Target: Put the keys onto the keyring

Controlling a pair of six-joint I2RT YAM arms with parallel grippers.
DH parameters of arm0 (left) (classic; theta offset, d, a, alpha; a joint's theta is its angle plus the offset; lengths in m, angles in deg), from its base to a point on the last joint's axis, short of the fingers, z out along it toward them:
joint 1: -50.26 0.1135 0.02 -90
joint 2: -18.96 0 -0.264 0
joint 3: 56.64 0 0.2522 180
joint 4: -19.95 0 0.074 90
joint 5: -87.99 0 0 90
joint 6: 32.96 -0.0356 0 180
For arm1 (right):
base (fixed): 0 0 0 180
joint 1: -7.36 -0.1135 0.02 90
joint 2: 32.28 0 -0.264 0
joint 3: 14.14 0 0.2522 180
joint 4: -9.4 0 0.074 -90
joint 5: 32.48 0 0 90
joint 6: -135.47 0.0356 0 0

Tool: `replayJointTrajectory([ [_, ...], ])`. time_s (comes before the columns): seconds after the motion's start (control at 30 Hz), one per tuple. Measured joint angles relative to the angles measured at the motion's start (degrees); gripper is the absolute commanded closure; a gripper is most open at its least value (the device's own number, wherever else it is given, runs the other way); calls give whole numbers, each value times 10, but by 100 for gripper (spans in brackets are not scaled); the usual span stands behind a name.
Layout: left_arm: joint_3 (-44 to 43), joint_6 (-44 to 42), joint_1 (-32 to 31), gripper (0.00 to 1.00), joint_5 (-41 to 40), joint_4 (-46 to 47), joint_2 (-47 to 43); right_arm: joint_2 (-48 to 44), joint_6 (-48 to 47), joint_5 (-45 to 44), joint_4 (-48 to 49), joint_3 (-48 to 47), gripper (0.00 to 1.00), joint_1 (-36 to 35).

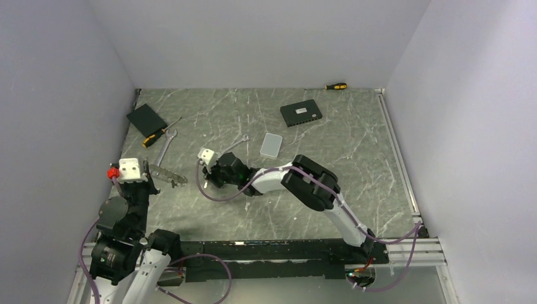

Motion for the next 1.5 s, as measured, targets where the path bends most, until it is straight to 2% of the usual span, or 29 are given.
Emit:
replayJointTrajectory([
  [0.37,1,0,0,100,30,0,6,-182,1,16,10,258,100,0],
  [0.4,1,0,0,100,33,1,6,-200,1,15,10,281,98,0],
  [0.53,1,0,0,100,46,2,12,-252,6,10,3,341,69,0],
  [0.67,1,0,0,100,55,3,20,-287,16,-9,-27,355,63,0],
  [0.77,1,0,0,100,57,4,24,-309,22,-23,-46,355,61,0],
  [1.2,2,0,0,100,69,4,43,-326,10,-13,-54,384,61,-2],
  [1.5,2,-1,0,100,75,4,46,-319,-25,-2,-19,416,61,-15],
])
